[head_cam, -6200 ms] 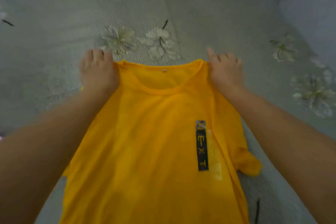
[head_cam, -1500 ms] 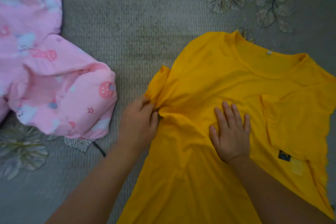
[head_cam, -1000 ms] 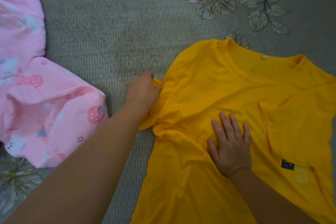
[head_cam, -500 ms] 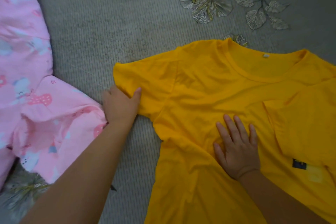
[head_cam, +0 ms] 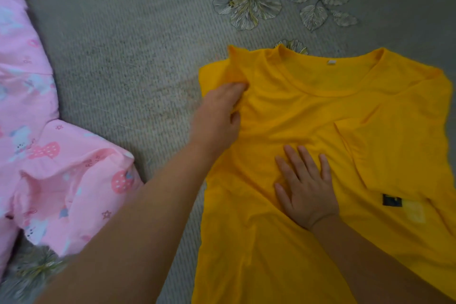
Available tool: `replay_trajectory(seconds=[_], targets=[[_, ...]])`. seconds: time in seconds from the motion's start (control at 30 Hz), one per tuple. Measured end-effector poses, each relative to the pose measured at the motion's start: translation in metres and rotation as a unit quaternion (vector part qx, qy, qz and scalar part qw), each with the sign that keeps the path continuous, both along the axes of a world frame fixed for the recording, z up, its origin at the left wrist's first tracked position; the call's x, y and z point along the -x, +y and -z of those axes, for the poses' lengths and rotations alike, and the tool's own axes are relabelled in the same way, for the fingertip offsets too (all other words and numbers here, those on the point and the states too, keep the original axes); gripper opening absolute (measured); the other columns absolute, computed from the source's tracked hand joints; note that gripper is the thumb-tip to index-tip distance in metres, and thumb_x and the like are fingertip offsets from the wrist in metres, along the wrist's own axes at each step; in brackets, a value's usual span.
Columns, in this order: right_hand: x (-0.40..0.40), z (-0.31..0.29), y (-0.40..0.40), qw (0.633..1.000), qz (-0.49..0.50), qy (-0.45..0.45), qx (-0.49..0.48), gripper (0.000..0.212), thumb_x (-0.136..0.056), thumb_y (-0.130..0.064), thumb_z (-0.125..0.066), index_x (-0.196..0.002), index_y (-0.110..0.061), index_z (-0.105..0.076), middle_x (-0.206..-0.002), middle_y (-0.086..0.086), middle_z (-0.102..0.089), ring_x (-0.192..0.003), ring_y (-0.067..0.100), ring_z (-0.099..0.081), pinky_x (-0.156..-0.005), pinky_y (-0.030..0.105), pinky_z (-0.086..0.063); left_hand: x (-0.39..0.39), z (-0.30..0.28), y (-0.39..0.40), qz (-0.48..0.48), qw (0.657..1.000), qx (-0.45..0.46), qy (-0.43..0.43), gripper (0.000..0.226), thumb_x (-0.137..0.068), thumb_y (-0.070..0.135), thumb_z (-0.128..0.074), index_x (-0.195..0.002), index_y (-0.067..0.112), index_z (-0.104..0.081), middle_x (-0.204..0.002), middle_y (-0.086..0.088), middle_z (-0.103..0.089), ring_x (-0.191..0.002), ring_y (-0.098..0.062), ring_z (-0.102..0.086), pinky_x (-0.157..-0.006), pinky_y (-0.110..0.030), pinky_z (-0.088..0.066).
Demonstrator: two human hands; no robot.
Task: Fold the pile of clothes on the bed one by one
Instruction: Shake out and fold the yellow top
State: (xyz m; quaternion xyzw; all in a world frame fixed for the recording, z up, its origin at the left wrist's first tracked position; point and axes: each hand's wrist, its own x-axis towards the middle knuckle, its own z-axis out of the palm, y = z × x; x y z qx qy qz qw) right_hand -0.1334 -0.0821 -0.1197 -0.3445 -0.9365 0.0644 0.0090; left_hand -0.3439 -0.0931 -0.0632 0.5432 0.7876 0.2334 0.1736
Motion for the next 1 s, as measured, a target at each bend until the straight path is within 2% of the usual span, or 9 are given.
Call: replay_trajectory(seconds=[0.1,0.2,0.33,0.47,0.53,0.63,0.83,0.9,1.0], targets=[[-0.003,-0.003,0.001,0.999,0.014,0.049,0.016,0.05,-0.079,-0.033,-0.037,-0.108,-0.004,-0.066,-0.121,0.019,-0.06,-0.11,0.041,-0.056,-0.097,0.048,-0.023,-0.025,0.004,0.001,0.13,0.985,0.102,0.049,0.061,-0.088,0.027,-0.053,-0.142,0.014,-0.029,-0.147,-0.009,-0.031,-0.134,-0.026,-0.03,-0.107,-0.038,-0.027],[-0.005,-0.008,0.001,0.99,0.045,0.118,0.067,0.049,-0.08,-0.026,-0.038,-0.103,0.008,-0.064,-0.115,0.027,-0.06,-0.106,0.047,-0.056,-0.095,0.055,-0.038,-0.039,0.006,-0.032,0.025,0.999,0.041,0.018,0.054,-0.085,0.021,-0.055,-0.133,-0.001,-0.041,-0.136,-0.022,-0.044,-0.125,-0.036,-0.041,-0.104,-0.038,-0.027],[-0.014,-0.022,0.005,0.972,0.032,0.161,0.169,0.045,-0.082,-0.023,-0.045,-0.107,0.013,-0.059,-0.119,0.032,-0.054,-0.115,0.051,-0.046,-0.096,0.063,-0.029,-0.053,0.028,-0.085,-0.106,0.983,0.139,0.057,0.064,-0.084,0.021,-0.063,-0.136,-0.001,-0.035,-0.135,-0.024,-0.041,-0.125,-0.035,-0.037,-0.103,-0.037,-0.025],[-0.042,-0.031,-0.005,0.987,-0.073,0.116,0.088,0.043,-0.08,-0.029,-0.047,-0.101,0.004,-0.066,-0.117,0.024,-0.06,-0.114,0.047,-0.051,-0.091,0.067,-0.03,-0.061,0.036,-0.102,-0.189,0.978,0.076,-0.037,0.039,-0.083,0.002,-0.058,-0.121,-0.001,-0.053,-0.114,-0.024,-0.055,-0.107,-0.036,-0.05,-0.084,-0.033,-0.032],[-0.062,-0.034,-0.014,0.989,-0.098,0.098,0.046,0.039,-0.08,-0.027,-0.047,-0.098,0.001,-0.068,-0.115,0.022,-0.062,-0.111,0.046,-0.053,-0.087,0.069,-0.031,-0.065,0.039,-0.109,-0.193,0.978,0.077,-0.023,0.035,-0.08,-0.003,-0.055,-0.115,-0.001,-0.057,-0.107,-0.026,-0.055,-0.101,-0.037,-0.051,-0.079,-0.034,-0.033],[-0.105,-0.037,-0.026,0.994,-0.069,0.071,0.044,0.044,-0.081,-0.027,-0.041,-0.102,0.002,-0.066,-0.118,0.024,-0.06,-0.113,0.047,-0.051,-0.089,0.068,-0.029,-0.073,0.04,-0.132,-0.197,0.973,0.115,0.029,0.03,-0.088,0.018,-0.055,-0.113,0.0,-0.057,-0.101,-0.026,-0.053,-0.098,-0.037,-0.05,-0.076,-0.037,-0.035],[-0.217,-0.025,-0.088,0.979,-0.178,0.012,0.102,0.05,-0.096,-0.047,-0.018,-0.124,-0.012,-0.039,-0.139,0.016,-0.042,-0.135,0.025,-0.022,-0.101,0.063,-0.025,-0.136,0.026,-0.207,-0.141,0.971,0.182,0.061,0.088,-0.083,0.064,-0.024,-0.129,-0.009,-0.042,-0.121,-0.036,-0.047,-0.109,-0.049,-0.047,-0.091,-0.052,-0.038],[-0.248,-0.014,-0.113,0.967,-0.227,-0.019,0.115,0.053,-0.095,-0.052,-0.017,-0.13,-0.015,-0.033,-0.152,0.005,-0.017,-0.143,0.017,-0.001,-0.107,0.054,-0.015,-0.165,0.026,-0.238,-0.144,0.969,0.191,0.06,0.076,-0.088,0.053,-0.032,-0.128,-0.01,-0.043,-0.116,-0.038,-0.048,-0.102,-0.051,-0.049,-0.086,-0.053,-0.041],[-0.271,-0.002,-0.137,0.965,-0.249,-0.034,0.076,0.059,-0.094,-0.055,-0.016,-0.14,-0.018,-0.021,-0.155,-0.002,0.009,-0.142,0.015,0.007,-0.109,0.049,-0.007,-0.194,0.025,-0.273,-0.263,0.945,0.197,-0.013,0.046,-0.088,0.009,-0.055,-0.13,-0.006,-0.043,-0.112,-0.035,-0.049,-0.1,-0.049,-0.05,-0.08,-0.051,-0.041]])
